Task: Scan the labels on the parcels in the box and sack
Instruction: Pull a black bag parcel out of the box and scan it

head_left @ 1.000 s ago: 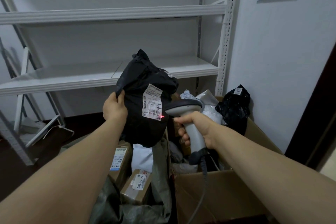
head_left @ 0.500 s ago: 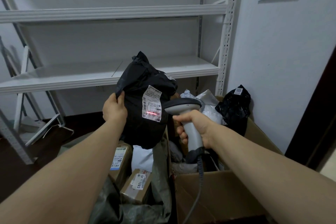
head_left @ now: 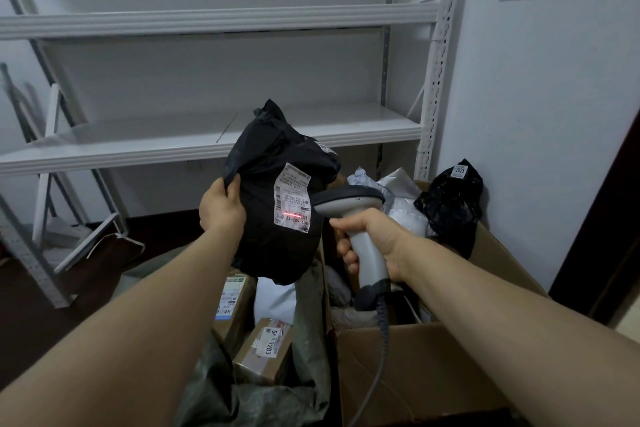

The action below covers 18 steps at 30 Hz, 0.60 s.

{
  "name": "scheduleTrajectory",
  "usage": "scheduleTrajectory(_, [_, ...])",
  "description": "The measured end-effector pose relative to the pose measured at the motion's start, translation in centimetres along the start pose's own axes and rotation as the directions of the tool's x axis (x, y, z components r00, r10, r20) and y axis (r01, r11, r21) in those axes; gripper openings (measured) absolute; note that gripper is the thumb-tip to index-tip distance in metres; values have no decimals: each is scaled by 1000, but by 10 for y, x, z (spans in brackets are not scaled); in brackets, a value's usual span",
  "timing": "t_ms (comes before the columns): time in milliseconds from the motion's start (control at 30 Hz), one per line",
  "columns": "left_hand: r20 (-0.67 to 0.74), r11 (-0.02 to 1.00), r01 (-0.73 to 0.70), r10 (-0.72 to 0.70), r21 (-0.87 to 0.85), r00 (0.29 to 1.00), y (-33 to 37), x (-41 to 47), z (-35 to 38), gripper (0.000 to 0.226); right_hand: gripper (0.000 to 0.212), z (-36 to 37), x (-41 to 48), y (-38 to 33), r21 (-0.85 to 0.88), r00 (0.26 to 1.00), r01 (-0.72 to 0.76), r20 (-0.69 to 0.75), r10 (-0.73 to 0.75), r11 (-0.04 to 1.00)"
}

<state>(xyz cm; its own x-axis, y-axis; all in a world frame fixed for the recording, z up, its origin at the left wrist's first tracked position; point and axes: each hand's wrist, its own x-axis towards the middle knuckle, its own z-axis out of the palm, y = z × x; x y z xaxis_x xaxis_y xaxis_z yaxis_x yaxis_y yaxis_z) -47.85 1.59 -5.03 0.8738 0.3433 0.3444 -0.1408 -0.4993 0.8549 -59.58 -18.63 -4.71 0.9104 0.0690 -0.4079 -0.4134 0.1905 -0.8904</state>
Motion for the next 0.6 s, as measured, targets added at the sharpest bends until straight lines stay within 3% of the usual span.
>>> scheduleTrajectory(333, [-39,987,111,-116,-120,992,-22,4,-7,38,20,4,10,8,-30,999,25,-26,-26,999])
scheduleTrajectory(600, [23,954,219,-219,-206,975,-47,2,-11,41,18,12,27,14,-43,998,3,-56,-5,999])
